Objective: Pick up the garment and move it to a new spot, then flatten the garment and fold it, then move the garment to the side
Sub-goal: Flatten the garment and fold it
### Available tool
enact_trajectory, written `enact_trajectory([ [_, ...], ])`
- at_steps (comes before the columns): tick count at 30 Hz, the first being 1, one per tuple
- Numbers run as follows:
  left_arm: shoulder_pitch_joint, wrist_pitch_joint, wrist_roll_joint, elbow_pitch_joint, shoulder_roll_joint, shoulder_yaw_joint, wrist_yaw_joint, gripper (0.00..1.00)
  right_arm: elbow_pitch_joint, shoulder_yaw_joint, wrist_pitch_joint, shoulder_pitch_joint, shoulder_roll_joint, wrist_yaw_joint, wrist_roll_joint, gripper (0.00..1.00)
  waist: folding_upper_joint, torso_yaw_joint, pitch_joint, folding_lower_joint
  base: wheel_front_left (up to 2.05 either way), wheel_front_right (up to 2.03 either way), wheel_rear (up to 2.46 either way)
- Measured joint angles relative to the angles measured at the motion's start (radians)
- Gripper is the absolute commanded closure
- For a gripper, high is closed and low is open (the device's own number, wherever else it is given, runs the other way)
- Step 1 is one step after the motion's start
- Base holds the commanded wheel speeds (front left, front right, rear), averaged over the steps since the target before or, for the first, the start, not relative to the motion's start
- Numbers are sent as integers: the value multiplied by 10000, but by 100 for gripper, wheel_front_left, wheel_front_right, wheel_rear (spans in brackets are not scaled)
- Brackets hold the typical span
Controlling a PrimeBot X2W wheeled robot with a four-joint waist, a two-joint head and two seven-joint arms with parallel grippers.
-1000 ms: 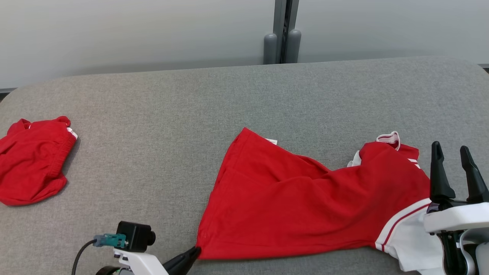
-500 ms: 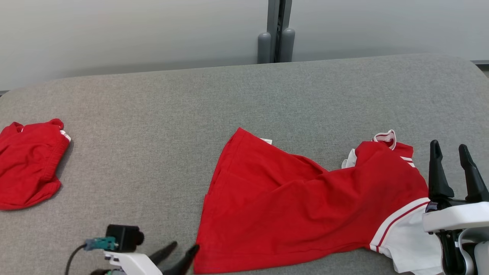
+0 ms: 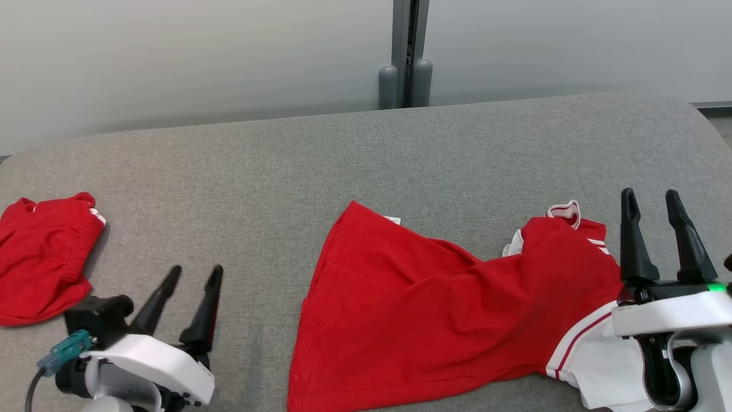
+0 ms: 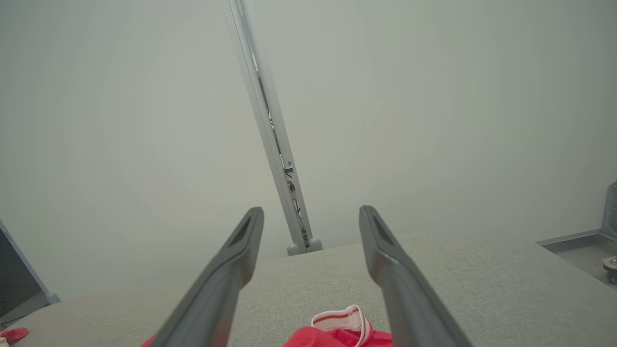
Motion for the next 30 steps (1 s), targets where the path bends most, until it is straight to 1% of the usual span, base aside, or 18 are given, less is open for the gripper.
enact_trajectory([
  [6, -186, -1638, 859, 416, -13, 535, 301, 0, -117, 575, -222, -195, -201, 0, -2, 0, 0, 32, -117, 0, 0, 0, 0],
  [7, -183, -1732, 963, 470, -48, 552, 357, 0, -117, 602, -245, -182, -224, 0, -4, 0, 0, 48, -134, 0, 0, 0, 0],
  [13, 76, -2006, 1346, 892, -474, 594, 424, 0, 186, 869, -307, 291, -249, 0, -305, 0, 0, 148, -189, 0, 0, 0, 0],
  [17, 282, -2052, 1753, 1005, -675, 815, 418, 0, 462, 817, -330, 494, -36, 0, -500, 0, 0, 155, -187, 0, 0, 0, 0],
  [21, 441, -2067, 2159, 874, -888, 1162, 305, 0, 525, 665, -336, 499, 27, 0, -871, 0, 0, 142, -172, 0, 0, 0, 0],
  [30, 541, -2082, 2606, 809, -1392, 1753, -104, 0, 418, 500, -337, 486, 102, 0, -1078, 0, 0, 58, -138, 0, 0, 0, 0],
])
